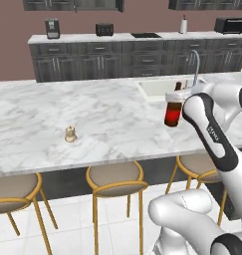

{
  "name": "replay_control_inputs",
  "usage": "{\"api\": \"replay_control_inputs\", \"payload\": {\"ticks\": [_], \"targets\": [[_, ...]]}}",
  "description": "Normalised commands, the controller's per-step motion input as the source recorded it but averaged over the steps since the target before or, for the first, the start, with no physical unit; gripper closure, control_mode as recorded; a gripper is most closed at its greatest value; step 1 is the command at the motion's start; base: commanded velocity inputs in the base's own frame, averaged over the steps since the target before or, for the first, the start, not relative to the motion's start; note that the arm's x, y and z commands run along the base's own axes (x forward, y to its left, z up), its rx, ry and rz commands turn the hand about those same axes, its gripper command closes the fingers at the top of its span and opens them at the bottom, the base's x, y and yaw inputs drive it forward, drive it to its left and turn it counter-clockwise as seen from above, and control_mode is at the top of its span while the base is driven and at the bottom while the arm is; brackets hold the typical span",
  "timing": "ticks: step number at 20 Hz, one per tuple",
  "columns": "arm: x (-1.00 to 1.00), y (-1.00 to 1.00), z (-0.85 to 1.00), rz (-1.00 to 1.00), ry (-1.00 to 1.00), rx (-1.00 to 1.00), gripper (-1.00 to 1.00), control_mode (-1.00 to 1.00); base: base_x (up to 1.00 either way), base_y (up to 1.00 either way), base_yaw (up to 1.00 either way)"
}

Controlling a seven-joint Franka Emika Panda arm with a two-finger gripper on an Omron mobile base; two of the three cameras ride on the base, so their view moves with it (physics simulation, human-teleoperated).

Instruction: Get the candle and the beer from the cabinet and move them to the dining counter.

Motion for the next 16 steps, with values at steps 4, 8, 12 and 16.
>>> {"api": "replay_control_inputs", "payload": {"ticks": [4, 8, 12, 16], "targets": [[0.59, -0.08, -0.43, 0.17, 0.06, 0.0, 1.0, -1.0, 0.0, 0.0, 0.0], [0.56, 0.0, -0.53, 0.11, 0.02, -0.01, 1.0, -1.0, 0.0, 0.0, 0.0], [0.57, 0.0, -0.44, 0.11, 0.0, 0.0, 1.0, -1.0, 0.0, 0.0, 0.0], [0.46, 0.0, -0.34, 0.1, 0.0, 0.0, 1.0, -1.0, 0.0, 0.0, 0.0]]}}
